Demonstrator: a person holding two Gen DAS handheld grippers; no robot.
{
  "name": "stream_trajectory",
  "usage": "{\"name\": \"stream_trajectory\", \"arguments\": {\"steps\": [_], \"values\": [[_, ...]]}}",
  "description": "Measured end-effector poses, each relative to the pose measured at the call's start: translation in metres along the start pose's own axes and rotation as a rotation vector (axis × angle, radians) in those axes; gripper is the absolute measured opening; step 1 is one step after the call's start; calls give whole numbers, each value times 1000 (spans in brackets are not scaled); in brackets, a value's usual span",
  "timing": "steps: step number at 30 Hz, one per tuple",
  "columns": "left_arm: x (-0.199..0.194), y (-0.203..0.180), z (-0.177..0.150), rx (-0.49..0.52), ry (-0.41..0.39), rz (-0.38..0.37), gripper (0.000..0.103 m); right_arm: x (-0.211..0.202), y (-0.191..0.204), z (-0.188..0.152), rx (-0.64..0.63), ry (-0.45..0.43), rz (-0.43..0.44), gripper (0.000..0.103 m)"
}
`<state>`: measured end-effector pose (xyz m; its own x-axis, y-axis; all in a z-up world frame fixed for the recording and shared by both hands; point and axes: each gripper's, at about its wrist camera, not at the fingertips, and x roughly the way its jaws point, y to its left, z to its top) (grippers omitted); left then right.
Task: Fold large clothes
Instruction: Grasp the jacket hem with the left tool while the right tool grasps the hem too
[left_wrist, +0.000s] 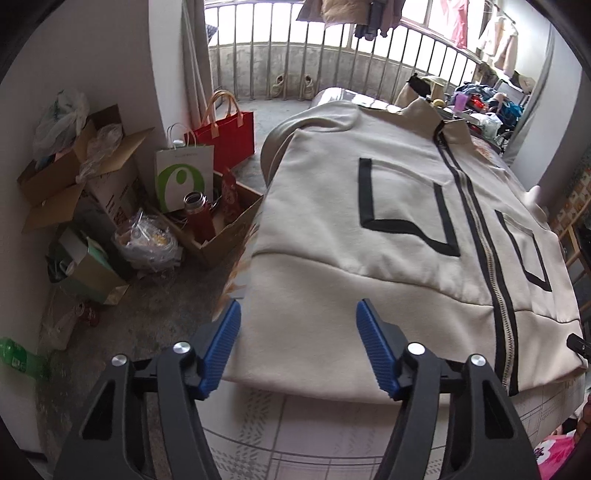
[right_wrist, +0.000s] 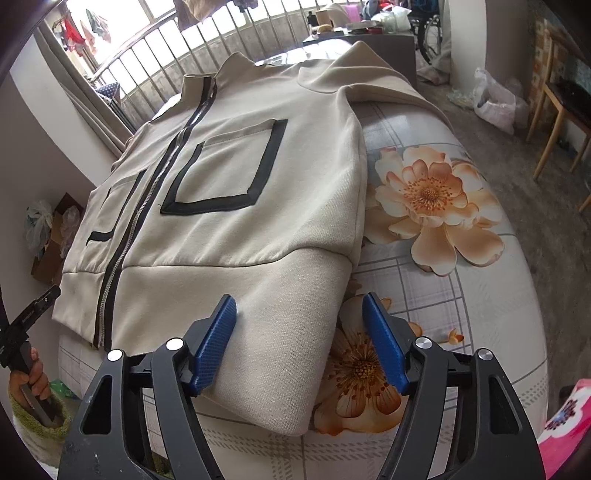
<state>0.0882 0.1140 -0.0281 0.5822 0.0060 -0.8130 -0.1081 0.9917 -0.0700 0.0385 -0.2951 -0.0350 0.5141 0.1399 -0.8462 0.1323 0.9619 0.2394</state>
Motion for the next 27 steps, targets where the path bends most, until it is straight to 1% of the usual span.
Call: {"name": "stream_trajectory", "arguments": {"steps": [1,2,6,9,11,12,15,17,18,19,20,21,22,23,25,27], "values": [[4,3,-2,-8,15,1,52,-1,1,-1,-6,2,-6,61],[8,4,-4,-13,29,-2,49,-1,2,-2,-11,6,-5,56],[6,6,-9,-2,10,29,42,-4,4,-8,-36,9,-14,51],[6,16,-5,-44,8,46,42,-5,3,-9,-42,8,-18,50],[2,25,-3,-81,-10,56,42,-6,0,-9,-29,14,4,46],[1,28,-1,-94,-17,50,42,-6,-2,-9,-21,18,21,46],[10,30,0,-93,37,19,42,-5,-1,-9,-30,17,28,46],[11,29,-1,-84,25,16,40,-4,2,-9,-51,15,15,44],[11,27,-1,-72,15,18,36,-4,4,-9,-64,14,6,43],[10,24,-2,-61,4,18,25,-3,6,-8,-77,12,-5,38],[9,21,-3,-47,-5,27,16,-2,9,-8,-89,9,-17,33],[8,16,-4,-22,-19,52,13,-1,11,-8,-102,5,-28,30],[7,12,-4,2,-30,69,7,0,12,-7,-112,1,-41,21],[5,8,-4,23,-43,84,6,0,12,-7,-115,-4,-44,14],[-1,2,-5,59,-72,107,5,-3,13,-4,-124,-17,-39,5],[-11,-2,-4,78,-102,110,5,-12,14,0,-136,-41,-26,3]]}}
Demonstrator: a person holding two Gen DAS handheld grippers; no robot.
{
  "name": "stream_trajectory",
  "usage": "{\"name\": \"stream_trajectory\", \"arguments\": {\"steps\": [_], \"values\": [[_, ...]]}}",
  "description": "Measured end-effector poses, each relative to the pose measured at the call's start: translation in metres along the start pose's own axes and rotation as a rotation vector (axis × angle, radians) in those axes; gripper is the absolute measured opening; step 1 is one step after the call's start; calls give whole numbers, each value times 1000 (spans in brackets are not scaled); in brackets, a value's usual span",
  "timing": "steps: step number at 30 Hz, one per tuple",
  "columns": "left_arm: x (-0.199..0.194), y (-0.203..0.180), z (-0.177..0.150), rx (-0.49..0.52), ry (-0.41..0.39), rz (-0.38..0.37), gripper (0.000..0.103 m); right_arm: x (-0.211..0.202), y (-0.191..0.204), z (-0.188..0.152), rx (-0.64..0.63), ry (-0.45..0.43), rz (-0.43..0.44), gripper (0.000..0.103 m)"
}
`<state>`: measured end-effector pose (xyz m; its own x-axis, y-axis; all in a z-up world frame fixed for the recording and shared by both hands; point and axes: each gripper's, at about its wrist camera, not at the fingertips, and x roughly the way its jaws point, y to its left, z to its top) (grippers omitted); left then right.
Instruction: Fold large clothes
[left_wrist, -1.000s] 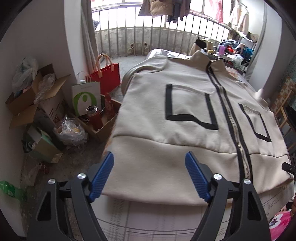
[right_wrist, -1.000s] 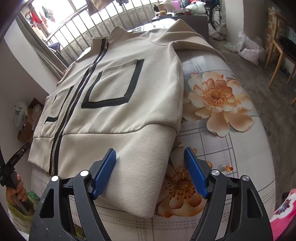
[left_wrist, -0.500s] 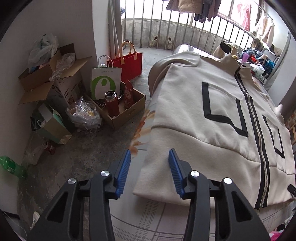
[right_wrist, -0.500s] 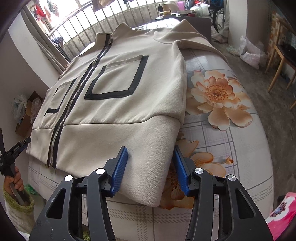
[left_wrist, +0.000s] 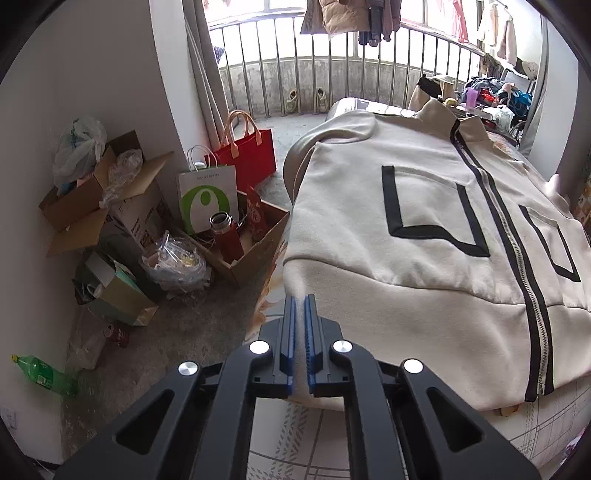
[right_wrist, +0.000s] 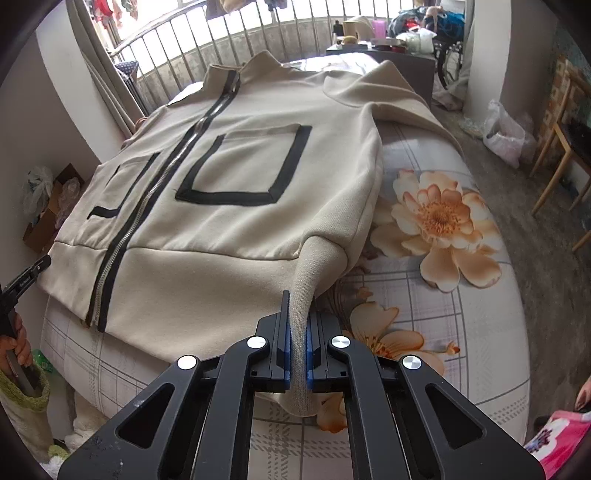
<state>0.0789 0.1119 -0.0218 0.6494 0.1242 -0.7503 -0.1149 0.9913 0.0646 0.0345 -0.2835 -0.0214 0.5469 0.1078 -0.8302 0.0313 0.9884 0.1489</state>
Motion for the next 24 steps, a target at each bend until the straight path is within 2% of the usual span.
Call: {"name": "stream_trajectory", "arguments": {"steps": [4,7,12,16,18,19,21,22,23,24], "values": [[-29,5,5,-12,-33,-46,4,-30,-6,7,-7,-56,41,3],[-53,6,0,-5,-27,-88,4,-50,-15,3,-15,-70,34,3],[-84,2,-31,14,33,-122,4,-73,-37,-22,-1,-34,41,3],[-77,-1,-63,-13,138,-149,5,-57,-49,-48,30,44,7,3],[-65,3,-72,-23,171,-160,7,-43,-55,-55,47,94,-18,9],[-62,8,-73,-41,178,-176,10,-41,-58,-54,55,104,-34,17],[-65,21,-69,-89,162,-248,11,-48,-61,-44,55,90,-55,26],[-70,27,-64,-102,137,-261,16,-56,-59,-38,43,66,-69,37],[-74,33,-60,-107,107,-258,28,-67,-57,-30,25,33,-88,52],[-76,40,-55,-114,75,-248,34,-77,-53,-21,7,-4,-106,58]]}}
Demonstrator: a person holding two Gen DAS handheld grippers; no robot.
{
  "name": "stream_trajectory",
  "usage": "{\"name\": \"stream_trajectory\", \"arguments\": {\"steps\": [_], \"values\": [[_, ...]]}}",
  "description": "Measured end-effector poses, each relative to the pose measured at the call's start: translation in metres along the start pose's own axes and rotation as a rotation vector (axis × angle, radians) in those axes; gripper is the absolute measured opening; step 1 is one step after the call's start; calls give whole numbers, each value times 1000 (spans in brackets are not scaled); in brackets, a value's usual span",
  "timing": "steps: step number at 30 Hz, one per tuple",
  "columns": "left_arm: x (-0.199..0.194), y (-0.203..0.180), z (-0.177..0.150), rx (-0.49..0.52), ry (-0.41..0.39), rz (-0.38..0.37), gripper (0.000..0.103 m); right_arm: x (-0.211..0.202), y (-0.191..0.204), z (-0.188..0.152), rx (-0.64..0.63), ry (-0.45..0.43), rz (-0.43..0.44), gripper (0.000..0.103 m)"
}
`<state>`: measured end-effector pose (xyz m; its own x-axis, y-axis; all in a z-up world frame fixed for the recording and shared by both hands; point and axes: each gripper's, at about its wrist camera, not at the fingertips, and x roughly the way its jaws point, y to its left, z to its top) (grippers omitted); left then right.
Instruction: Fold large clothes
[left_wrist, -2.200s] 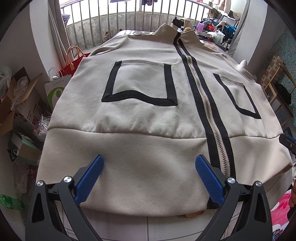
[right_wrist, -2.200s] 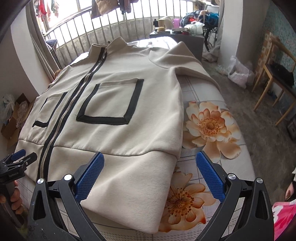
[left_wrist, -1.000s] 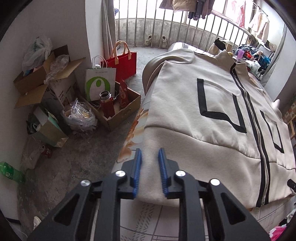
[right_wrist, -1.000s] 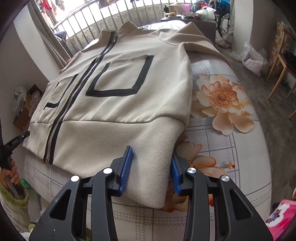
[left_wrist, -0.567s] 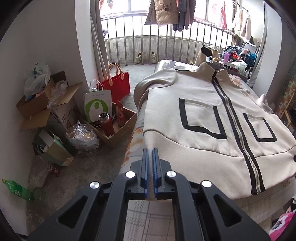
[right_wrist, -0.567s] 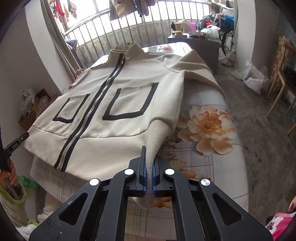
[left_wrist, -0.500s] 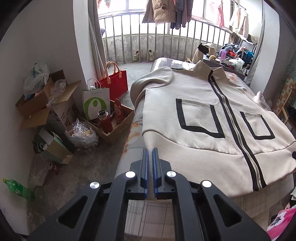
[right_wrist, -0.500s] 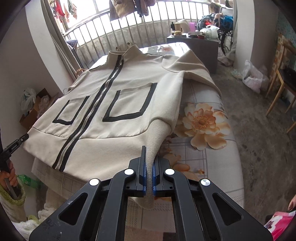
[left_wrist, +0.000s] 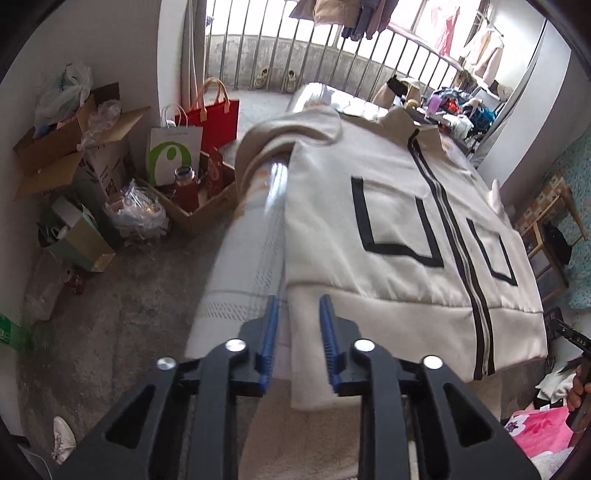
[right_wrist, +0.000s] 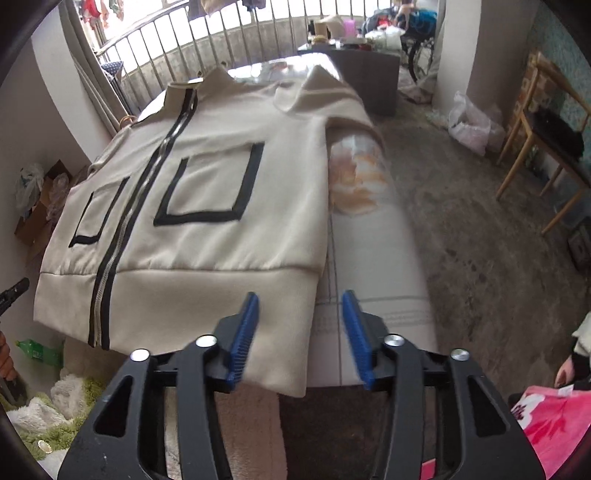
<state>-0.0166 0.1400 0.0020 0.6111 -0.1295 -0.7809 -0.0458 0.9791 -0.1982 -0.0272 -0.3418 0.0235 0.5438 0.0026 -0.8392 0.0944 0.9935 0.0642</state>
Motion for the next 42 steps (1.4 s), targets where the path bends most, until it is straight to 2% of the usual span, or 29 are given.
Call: {"name": "stream_trajectory", "arguments": {"steps": [1,3,5,8,11,15,18,24,28,34,38,39,41,42], "values": [[-3,6,7,-11,-24,6,43,-8,4,8,-18,-31,-7,62],[-1,26,24,-63,-48,6,51,-19,21,30,-74,-77,-4,63],[8,51,44,-146,-55,-12,66,-22,42,52,-131,-119,32,76],[33,95,73,-293,-57,-62,74,-6,93,85,-223,-126,115,79],[79,142,94,-453,-11,-147,76,27,154,114,-329,-106,170,82],[162,201,90,-741,122,-358,76,81,227,133,-448,-25,203,82],[224,222,67,-964,226,-509,76,117,266,134,-517,47,195,82],[324,213,17,-1327,395,-842,76,148,291,131,-555,118,134,82],[363,204,-4,-1468,427,-973,80,158,292,133,-550,149,87,82],[415,206,-15,-1570,476,-1021,81,163,298,135,-545,165,51,82],[440,203,-6,-1558,463,-1013,79,167,304,133,-567,155,33,82],[444,205,-4,-1549,461,-985,73,167,306,133,-570,149,32,82],[453,211,0,-1551,470,-932,44,166,309,132,-576,140,30,82],[456,217,3,-1546,467,-907,36,165,309,132,-578,135,31,82]]}}
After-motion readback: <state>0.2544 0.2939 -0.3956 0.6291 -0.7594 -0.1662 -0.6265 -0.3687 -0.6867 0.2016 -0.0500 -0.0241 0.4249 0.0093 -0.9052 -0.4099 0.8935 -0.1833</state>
